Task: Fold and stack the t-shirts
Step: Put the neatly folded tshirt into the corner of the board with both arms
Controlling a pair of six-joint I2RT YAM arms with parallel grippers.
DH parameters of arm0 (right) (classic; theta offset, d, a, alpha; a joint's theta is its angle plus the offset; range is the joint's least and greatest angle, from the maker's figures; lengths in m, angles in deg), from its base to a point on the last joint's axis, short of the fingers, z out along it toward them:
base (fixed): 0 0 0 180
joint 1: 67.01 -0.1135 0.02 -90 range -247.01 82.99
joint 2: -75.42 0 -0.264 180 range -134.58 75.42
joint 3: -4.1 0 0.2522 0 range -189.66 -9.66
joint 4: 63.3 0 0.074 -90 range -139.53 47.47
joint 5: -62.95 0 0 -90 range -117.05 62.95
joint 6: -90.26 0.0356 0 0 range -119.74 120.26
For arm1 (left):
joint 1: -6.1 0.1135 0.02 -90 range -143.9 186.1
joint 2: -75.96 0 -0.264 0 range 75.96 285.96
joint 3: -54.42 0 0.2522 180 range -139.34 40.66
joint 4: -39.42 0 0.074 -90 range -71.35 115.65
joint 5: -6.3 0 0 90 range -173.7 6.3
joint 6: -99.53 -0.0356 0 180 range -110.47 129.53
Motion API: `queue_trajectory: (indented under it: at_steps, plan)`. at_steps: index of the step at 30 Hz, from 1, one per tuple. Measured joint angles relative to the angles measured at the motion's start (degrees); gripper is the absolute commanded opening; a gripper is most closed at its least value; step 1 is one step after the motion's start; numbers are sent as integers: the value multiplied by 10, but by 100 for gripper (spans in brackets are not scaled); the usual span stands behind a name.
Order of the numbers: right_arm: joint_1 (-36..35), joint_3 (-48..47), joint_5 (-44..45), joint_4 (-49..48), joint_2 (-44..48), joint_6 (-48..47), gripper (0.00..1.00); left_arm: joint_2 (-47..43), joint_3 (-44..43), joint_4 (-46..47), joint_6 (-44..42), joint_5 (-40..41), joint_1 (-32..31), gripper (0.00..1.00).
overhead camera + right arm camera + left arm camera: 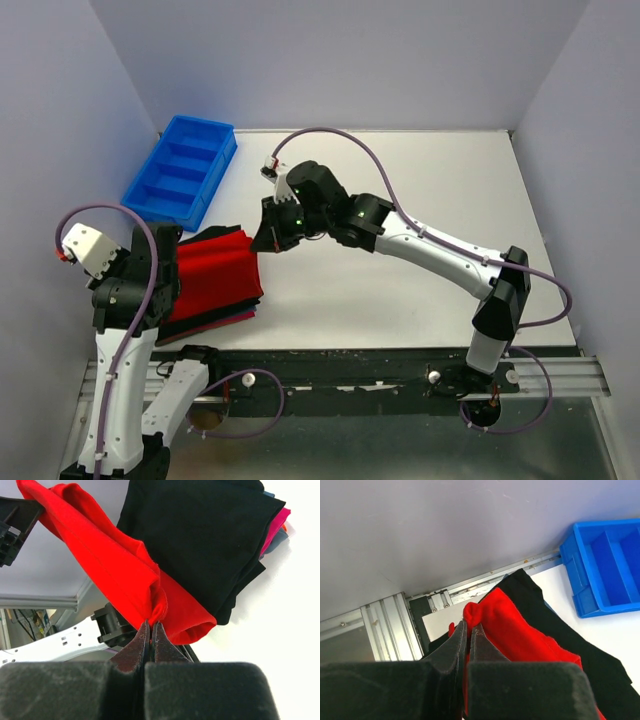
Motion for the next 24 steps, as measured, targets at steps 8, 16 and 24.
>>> queue_trajectory:
  at_steps: [8, 16, 24]
  plan:
    - [-5, 1, 0, 0, 7, 4, 1, -39, -30, -2, 18, 3, 0, 0]
    - [-27, 3, -1, 0, 26, 4, 1, -75, -39, -3, 27, 9, 0, 0]
    - [-32, 7, -2, 5, 26, 11, 1, -114, -23, -4, 28, -2, 0, 0]
